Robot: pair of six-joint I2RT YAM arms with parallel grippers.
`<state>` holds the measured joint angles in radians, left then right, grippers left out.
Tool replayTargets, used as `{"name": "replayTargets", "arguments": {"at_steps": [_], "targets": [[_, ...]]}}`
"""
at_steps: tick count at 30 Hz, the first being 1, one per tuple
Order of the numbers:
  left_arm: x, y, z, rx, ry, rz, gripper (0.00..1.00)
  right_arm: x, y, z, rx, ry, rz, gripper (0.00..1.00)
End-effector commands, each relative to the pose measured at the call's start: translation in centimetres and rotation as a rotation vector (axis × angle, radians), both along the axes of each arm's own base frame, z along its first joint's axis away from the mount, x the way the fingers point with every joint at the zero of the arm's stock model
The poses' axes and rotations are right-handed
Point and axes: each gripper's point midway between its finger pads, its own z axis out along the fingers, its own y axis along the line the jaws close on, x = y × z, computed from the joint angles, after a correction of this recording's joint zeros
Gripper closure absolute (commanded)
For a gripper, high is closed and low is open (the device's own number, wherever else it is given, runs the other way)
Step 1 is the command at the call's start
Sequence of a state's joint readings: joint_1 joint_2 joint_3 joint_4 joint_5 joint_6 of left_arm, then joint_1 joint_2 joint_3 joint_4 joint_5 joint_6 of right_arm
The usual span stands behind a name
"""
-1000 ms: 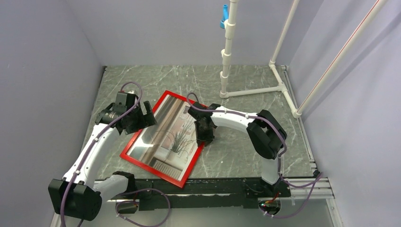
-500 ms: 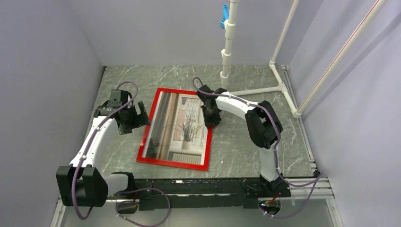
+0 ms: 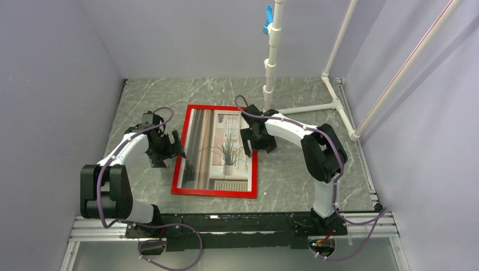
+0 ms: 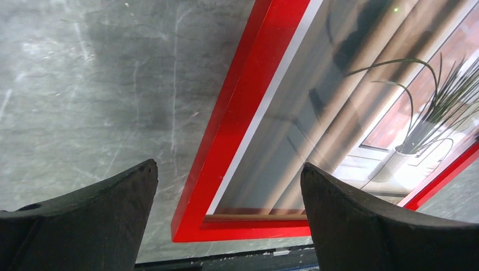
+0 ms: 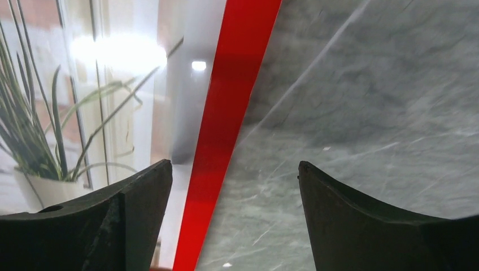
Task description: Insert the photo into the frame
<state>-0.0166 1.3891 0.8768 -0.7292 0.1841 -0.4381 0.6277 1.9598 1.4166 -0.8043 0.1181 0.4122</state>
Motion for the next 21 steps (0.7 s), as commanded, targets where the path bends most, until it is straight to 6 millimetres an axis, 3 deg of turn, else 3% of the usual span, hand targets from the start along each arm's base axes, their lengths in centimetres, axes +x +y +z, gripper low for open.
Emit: {"name": "replayTargets", "arguments": {"at_steps": [1,9,21], "targets": [[1.1,-1.2,-1.1,-0.072,-0.022,-0.008,0.01,-1.3,2.6,0.9,0.188,0.013,-0.028,0.16],[0.5,-3.5,-3.4,-0.177,0.011,-0.052,0.04,-1.7,4.0,0.3,0.262,0.042,-0.054,0.15],[-0.3,-8.1,-3.6,-0.191,0.017,-0.158,0.06,-1.7,2.3,1.0,0.273,0.014,-0.099,0.15]]}}
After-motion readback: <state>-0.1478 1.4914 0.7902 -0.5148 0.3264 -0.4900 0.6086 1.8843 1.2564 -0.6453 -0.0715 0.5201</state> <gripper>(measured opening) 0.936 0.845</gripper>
